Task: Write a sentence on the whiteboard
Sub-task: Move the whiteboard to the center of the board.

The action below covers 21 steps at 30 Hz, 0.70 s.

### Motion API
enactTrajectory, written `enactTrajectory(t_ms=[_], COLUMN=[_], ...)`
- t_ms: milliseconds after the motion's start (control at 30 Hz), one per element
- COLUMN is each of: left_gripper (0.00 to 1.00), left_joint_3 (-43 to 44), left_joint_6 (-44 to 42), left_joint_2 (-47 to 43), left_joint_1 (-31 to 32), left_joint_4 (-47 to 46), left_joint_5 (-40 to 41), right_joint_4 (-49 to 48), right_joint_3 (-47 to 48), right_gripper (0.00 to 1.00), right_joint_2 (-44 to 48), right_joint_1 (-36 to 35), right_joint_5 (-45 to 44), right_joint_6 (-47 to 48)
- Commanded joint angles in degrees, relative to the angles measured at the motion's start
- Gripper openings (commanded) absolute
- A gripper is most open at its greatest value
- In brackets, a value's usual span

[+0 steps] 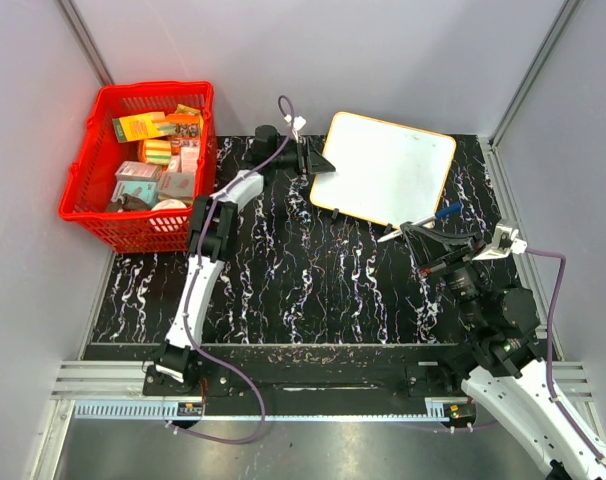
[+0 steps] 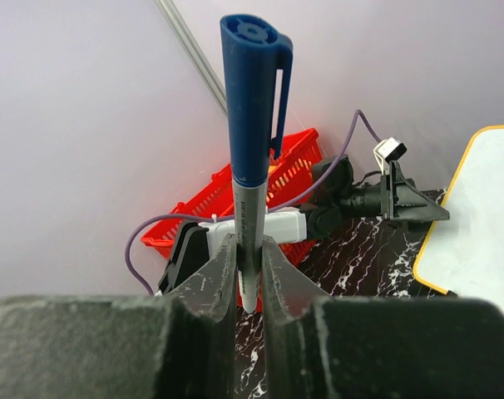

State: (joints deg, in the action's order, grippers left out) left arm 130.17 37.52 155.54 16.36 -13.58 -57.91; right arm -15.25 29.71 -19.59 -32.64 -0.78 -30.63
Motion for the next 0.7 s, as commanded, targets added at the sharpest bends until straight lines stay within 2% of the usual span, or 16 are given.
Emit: enactTrajectory(t_ms=[0, 33, 67, 100, 133, 167, 300, 433, 667], left_gripper=[0.75, 0.72, 0.61, 0.56, 0.47, 0.34, 0.00, 0.00, 0.00], left_joint_3=[1.24, 0.10, 0.00, -0.09, 0.08, 0.08, -3.07, -11.06, -25.74], left_joint_6=[4.39, 5.62, 7.55, 8.53, 9.23, 10.02, 9.24, 8.63, 4.32], left_joint_2=[1.43, 1.43, 1.60, 1.95, 2.13, 2.22, 1.08, -3.83, -11.39], left_joint_1=[0.51, 0.60, 0.52, 0.60, 0.60, 0.78, 0.78, 0.78, 0.60], left_joint_4=[-7.84, -9.69, -12.23, -13.39, -14.09, -15.06, -15.85, -20.33, -20.78], left_joint_5=[-2.47, -2.64, -3.34, -3.70, -4.40, -4.67, -5.89, -7.04, -8.01], right_joint_4=[-0.40, -0.31, -0.22, -0.22, -0.22, -0.14, 0.39, 0.74, 1.09], right_joint_3=[2.89, 3.07, 3.07, 3.16, 3.16, 3.24, 3.07, 2.81, 2.63], right_gripper=[0.00, 0.00, 0.00, 0.00, 0.00, 0.00, 0.00, 0.00, 0.00], right_joint_2=[0.35, 0.35, 0.43, 0.52, 0.52, 0.70, 1.66, 2.54, 3.33], right_joint_1=[-0.32, -0.32, -0.32, -0.32, -0.32, -0.32, -0.32, -0.23, -0.32], right_joint_5=[0.69, 0.60, 0.60, 0.60, 0.51, 0.60, 0.60, 0.60, 2.36], right_joint_6=[1.54, 1.71, 1.80, 1.89, 1.89, 1.89, 1.80, 1.89, 1.63])
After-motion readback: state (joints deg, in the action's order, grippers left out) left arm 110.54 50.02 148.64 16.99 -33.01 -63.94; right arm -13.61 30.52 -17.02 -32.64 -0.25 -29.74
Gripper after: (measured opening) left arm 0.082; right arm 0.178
